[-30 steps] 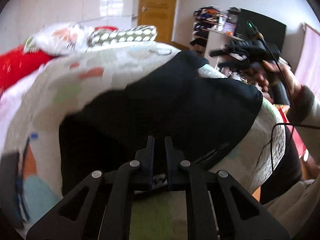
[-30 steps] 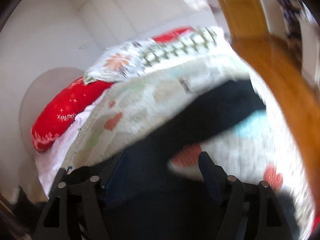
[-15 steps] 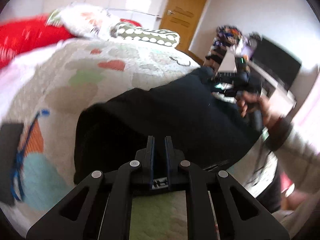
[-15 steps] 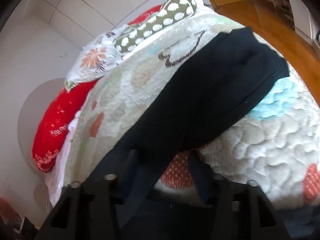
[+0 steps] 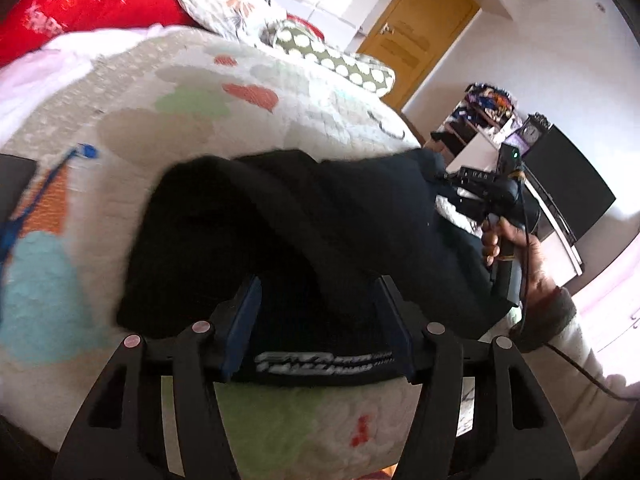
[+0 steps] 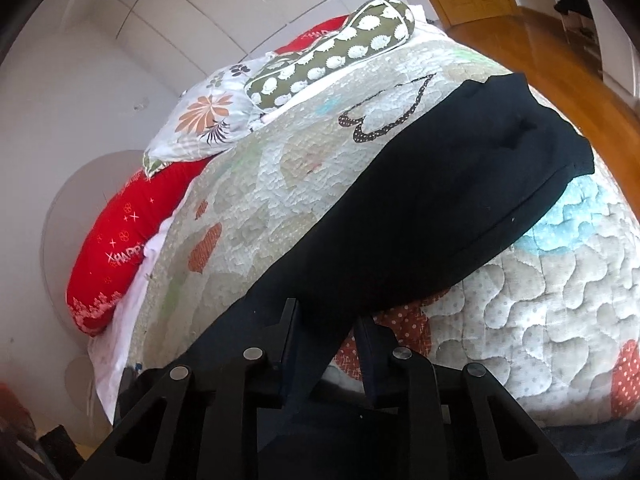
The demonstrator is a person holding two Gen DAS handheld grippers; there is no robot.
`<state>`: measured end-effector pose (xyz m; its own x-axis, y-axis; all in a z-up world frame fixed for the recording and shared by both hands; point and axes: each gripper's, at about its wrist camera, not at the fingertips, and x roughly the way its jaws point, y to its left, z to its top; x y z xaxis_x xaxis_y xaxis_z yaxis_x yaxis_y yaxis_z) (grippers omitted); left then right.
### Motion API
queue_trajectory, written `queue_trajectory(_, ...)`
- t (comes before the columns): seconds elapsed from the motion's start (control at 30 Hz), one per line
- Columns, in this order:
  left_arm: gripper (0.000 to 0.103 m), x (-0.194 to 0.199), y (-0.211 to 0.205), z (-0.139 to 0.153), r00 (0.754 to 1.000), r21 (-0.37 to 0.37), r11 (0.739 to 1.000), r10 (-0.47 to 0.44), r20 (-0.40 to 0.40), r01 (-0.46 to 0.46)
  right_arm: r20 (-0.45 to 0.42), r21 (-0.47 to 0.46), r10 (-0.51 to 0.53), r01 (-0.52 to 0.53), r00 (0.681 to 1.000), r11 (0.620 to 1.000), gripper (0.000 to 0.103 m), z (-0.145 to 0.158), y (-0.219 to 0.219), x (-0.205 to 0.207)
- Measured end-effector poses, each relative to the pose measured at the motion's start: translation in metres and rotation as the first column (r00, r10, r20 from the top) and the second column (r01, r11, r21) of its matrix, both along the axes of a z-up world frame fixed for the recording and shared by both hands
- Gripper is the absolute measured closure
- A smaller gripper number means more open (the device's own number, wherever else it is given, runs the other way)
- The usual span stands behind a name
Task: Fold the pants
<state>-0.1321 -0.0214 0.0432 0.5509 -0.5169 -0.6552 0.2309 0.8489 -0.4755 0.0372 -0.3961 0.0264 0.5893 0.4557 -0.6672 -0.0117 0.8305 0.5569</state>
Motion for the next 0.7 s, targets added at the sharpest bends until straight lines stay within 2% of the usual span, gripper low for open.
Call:
queue_trajectory(0.1, 0.044, 0.017, -0.022, -0.016, 0.997, 0.016, 1.0, -0.006, -0.074, 0.007, 0.002, 0.031, -0.011, 0.011, 1.0, 0.999, 0.077, -0.003, -0.004, 0.005)
queue_trajectory(0.17, 0.044, 0.02, -0.029, -0.017, 0.998, 0.022, 1.0, 0.0, -0.058, 0.001, 0.009, 0.056, -0.029, 0.028, 1.0, 0.998, 0.078, -0.006, -0.009, 0.008)
queue_trajectory(0.2, 0.048, 0.021, -0.031, -0.016, 0.999, 0.021, 1.0, 0.001, -0.05, 0.0, 0.011, 0.049, -0.032, 0.031, 0.999, 0.998, 0.091, -0.006, -0.009, 0.008)
queue_trajectory(0.23, 0.06, 0.023, -0.032, -0.014, 0.999, 0.008, 1.0, -0.004, -0.052, 0.004, 0.02, 0.032, -0.033, 0.032, 0.999, 0.999, 0.098, -0.004, -0.009, 0.006)
queue_trajectory(0.27, 0.089, 0.026, -0.032, -0.012, 0.998, -0.008, 1.0, -0.019, -0.062, 0.019, 0.034, 0.03, -0.031, 0.03, 0.999, 0.999, 0.099, 0.0, -0.01, 0.003)
queue_trajectory(0.3, 0.092, 0.027, -0.03, -0.009, 0.997, -0.02, 0.999, -0.031, -0.065, 0.03, 0.046, 0.029, -0.03, 0.029, 0.998, 0.999, 0.1, 0.005, -0.01, -0.001)
queue_trajectory(0.4, 0.093, 0.023, -0.015, 0.013, 0.998, -0.033, 0.998, -0.062, -0.01, 0.062, 0.118, 0.018, -0.013, 0.011, 0.993, 1.0, 0.1, 0.034, -0.013, -0.027)
queue_trajectory(0.53, 0.093, 0.003, 0.021, 0.046, 0.995, -0.046, 0.996, -0.076, 0.072, 0.08, 0.215, -0.049, 0.063, -0.054, 0.975, 0.997, 0.1, 0.078, -0.003, -0.091)
queue_trajectory(0.6, 0.093, -0.007, 0.04, 0.052, 0.995, -0.034, 0.997, -0.068, 0.075, 0.071, 0.231, -0.064, 0.089, -0.076, 0.969, 0.995, 0.1, 0.084, 0.004, -0.123)
queue_trajectory(0.7, 0.093, -0.014, 0.055, 0.035, 0.998, 0.019, 0.999, -0.047, 0.031, 0.046, 0.172, -0.045, 0.108, -0.102, 0.979, 0.994, 0.1, 0.058, 0.015, -0.169)
